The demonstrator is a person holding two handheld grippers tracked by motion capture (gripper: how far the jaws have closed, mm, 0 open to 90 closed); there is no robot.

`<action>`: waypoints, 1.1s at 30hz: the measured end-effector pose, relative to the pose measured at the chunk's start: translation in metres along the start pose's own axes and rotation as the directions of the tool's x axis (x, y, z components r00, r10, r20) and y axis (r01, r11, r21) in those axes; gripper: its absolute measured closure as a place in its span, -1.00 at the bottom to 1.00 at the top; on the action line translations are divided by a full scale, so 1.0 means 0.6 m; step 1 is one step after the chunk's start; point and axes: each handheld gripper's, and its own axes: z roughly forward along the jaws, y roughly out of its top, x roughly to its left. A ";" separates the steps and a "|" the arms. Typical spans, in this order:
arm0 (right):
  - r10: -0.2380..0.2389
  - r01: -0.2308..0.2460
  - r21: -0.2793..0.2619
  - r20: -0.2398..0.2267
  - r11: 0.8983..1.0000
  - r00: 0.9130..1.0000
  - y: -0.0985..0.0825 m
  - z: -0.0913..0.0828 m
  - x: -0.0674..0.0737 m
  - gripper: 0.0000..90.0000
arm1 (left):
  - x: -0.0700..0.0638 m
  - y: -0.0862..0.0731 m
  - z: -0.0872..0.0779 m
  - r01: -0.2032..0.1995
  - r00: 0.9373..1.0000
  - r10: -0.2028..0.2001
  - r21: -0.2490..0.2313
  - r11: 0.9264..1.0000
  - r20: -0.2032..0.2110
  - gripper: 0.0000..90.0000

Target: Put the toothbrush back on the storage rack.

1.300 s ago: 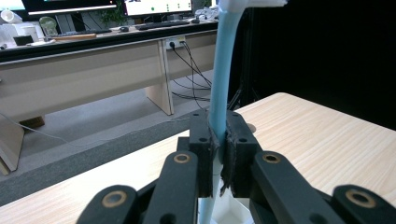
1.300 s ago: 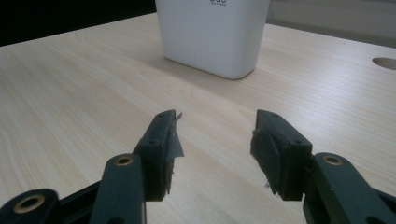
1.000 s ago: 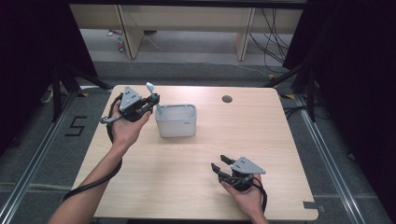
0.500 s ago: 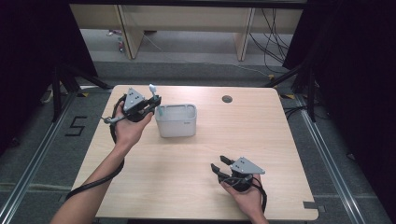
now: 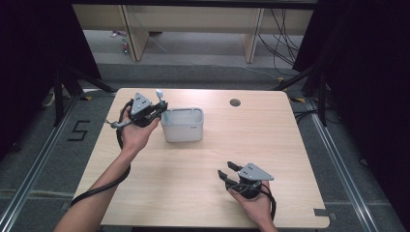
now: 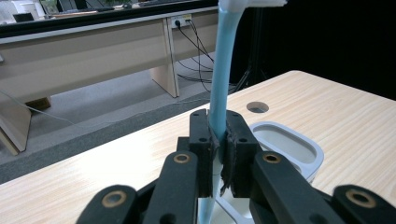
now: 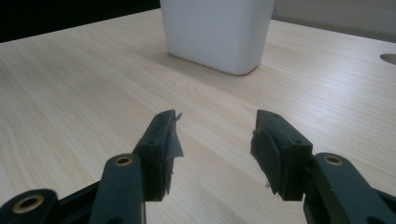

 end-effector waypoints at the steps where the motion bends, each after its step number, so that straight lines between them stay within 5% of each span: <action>1: 0.004 -0.004 0.000 -0.002 1.000 1.000 0.000 0.000 0.000 0.11 | 0.001 -0.001 0.001 -0.001 1.000 0.001 0.002 1.000 0.000 0.85; 33: 0.017 -0.017 0.008 -0.015 1.000 1.000 -0.003 0.004 0.003 0.10 | 0.012 -0.039 0.027 0.038 0.999 -0.038 0.067 0.997 -0.011 0.85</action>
